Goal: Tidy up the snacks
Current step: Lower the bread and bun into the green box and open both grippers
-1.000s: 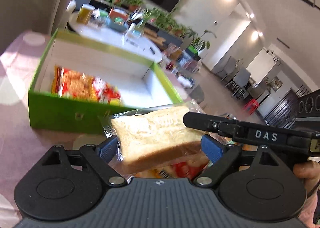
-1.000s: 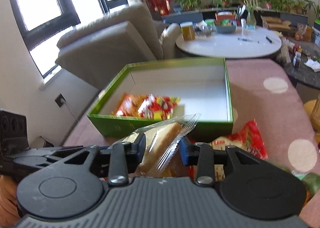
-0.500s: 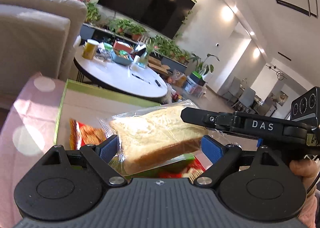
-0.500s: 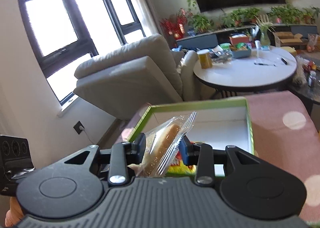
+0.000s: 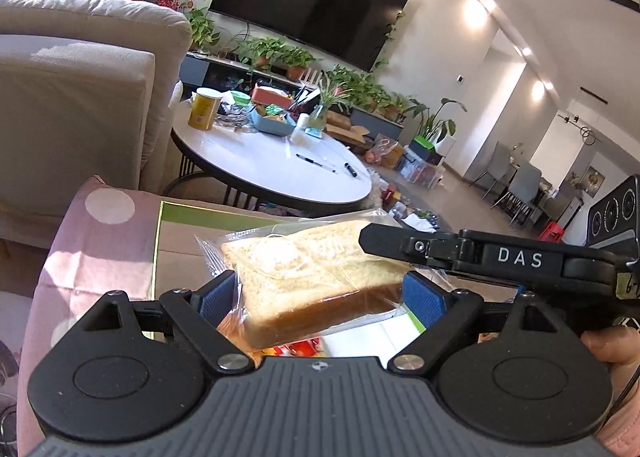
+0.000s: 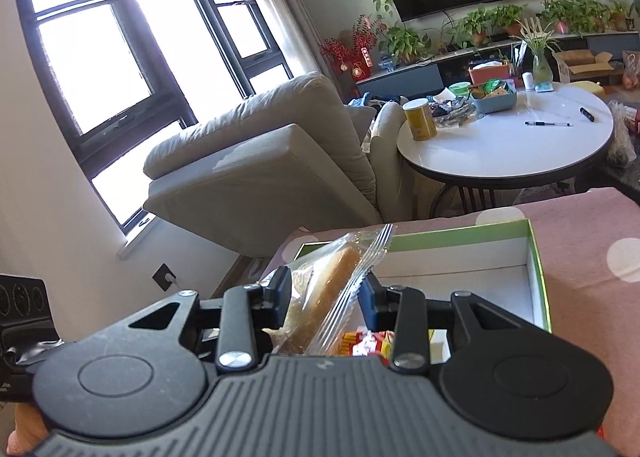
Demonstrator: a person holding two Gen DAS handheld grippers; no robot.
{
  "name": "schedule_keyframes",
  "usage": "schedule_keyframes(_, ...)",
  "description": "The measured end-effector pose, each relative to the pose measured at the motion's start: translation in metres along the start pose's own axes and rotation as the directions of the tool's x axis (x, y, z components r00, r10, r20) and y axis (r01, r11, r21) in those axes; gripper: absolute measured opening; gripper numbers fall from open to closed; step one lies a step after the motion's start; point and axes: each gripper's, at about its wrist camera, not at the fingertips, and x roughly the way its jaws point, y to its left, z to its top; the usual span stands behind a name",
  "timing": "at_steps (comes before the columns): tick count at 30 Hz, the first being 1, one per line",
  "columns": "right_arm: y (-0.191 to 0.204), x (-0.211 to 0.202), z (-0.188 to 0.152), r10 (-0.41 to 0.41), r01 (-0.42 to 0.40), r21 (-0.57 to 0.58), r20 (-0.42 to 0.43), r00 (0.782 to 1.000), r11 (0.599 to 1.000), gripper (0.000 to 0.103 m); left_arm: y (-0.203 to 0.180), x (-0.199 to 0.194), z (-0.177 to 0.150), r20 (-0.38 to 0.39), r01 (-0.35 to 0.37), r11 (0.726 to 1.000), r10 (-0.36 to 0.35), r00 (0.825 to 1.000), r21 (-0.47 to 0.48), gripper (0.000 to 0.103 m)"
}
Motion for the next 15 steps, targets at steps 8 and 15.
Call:
schedule_keyframes(8, -0.017, 0.04, 0.0, -0.004, 0.007, 0.069, -0.035, 0.999, 0.998, 0.075, 0.029, 0.032, 0.012, -0.016, -0.013, 1.0, 0.013, 1.0, -0.014, 0.087)
schedule_keyframes(15, -0.026, 0.064, -0.003, -0.04, 0.046, 0.097, -0.066, 0.997, 0.994, 0.075, 0.042, 0.058, 0.007, -0.052, -0.033, 0.999, 0.032, 0.998, -0.026, 0.087)
